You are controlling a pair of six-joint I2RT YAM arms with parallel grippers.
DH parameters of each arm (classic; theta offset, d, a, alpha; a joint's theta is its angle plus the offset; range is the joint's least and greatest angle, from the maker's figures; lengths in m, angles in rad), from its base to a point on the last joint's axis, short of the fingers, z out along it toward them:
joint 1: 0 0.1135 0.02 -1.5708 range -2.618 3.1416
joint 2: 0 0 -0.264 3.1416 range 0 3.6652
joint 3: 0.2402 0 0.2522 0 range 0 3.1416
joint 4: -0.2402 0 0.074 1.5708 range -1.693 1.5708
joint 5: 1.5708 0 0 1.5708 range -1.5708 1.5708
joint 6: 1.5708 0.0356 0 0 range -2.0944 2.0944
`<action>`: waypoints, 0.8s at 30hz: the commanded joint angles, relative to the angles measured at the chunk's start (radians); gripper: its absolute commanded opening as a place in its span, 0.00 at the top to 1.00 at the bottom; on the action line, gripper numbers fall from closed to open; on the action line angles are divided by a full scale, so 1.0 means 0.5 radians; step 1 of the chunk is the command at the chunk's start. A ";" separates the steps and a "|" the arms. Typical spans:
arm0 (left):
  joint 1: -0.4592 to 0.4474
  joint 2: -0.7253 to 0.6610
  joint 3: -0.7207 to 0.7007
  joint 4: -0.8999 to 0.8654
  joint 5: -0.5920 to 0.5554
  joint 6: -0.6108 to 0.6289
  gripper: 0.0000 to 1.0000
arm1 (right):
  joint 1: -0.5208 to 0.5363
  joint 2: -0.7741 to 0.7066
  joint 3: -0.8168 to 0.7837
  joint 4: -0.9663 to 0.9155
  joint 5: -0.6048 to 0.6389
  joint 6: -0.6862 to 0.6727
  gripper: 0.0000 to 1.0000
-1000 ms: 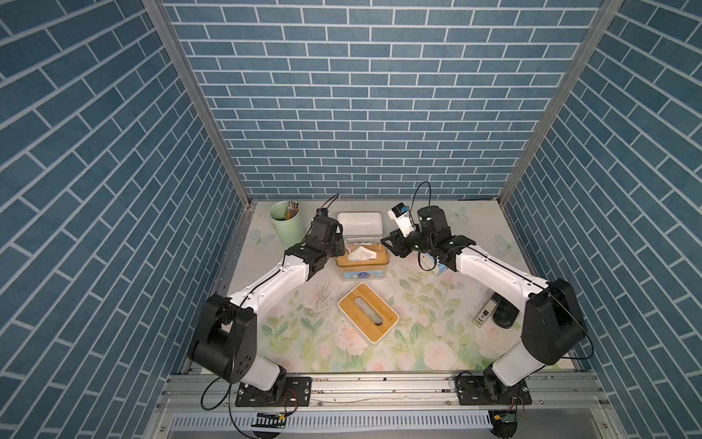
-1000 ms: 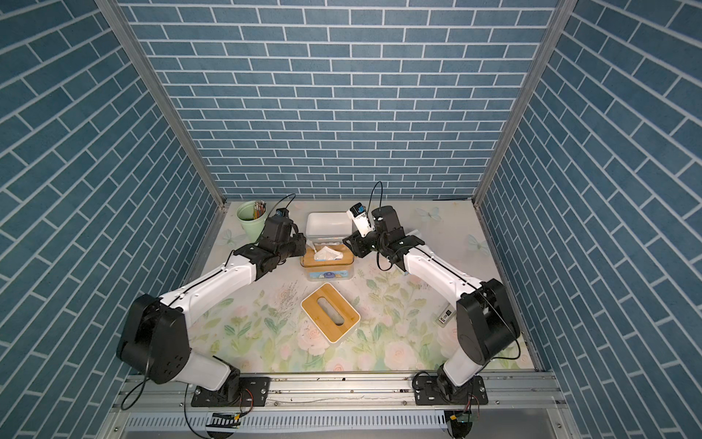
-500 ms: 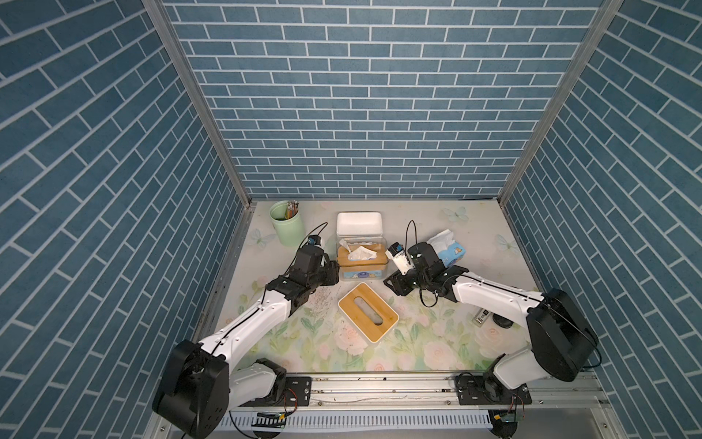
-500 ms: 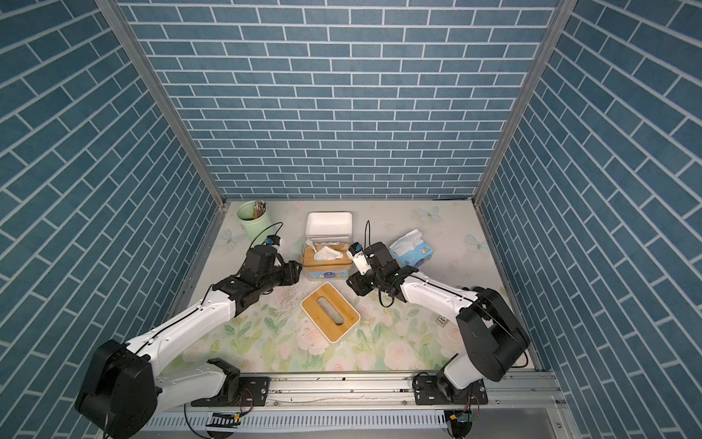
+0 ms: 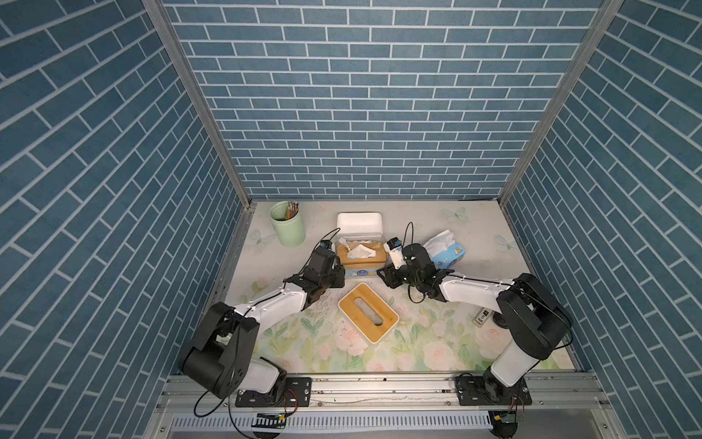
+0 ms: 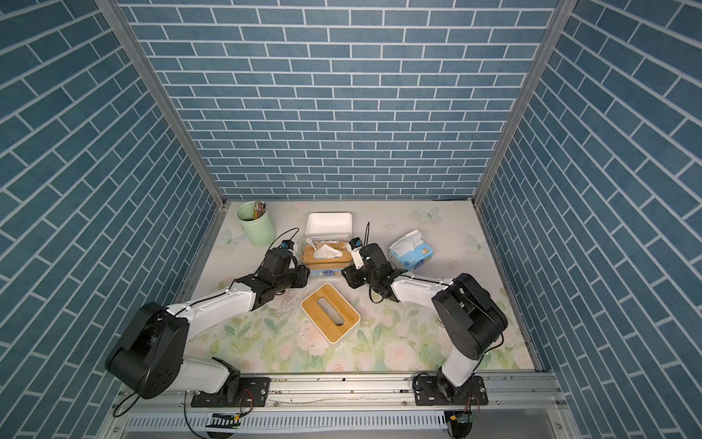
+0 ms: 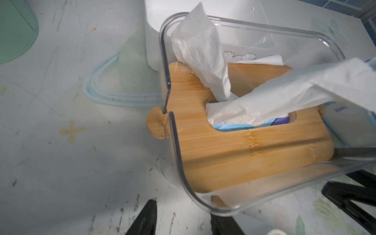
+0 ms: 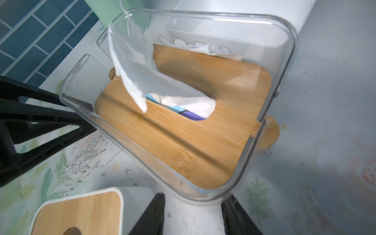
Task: Put the tissue paper into the tissue box
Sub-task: Move the tissue box to the center of the board.
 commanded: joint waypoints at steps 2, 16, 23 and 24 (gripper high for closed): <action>-0.009 0.155 0.168 0.114 -0.156 0.061 0.54 | -0.053 0.073 0.099 0.126 0.097 0.108 0.52; -0.008 0.538 0.595 0.074 -0.101 0.110 0.52 | -0.226 0.142 0.295 0.038 0.095 0.085 0.52; 0.028 0.211 0.430 0.036 -0.029 0.132 0.45 | -0.262 -0.106 0.183 0.008 0.136 0.030 0.45; 0.056 0.168 0.422 0.049 -0.004 0.114 0.45 | -0.263 -0.117 0.193 0.022 0.136 0.023 0.44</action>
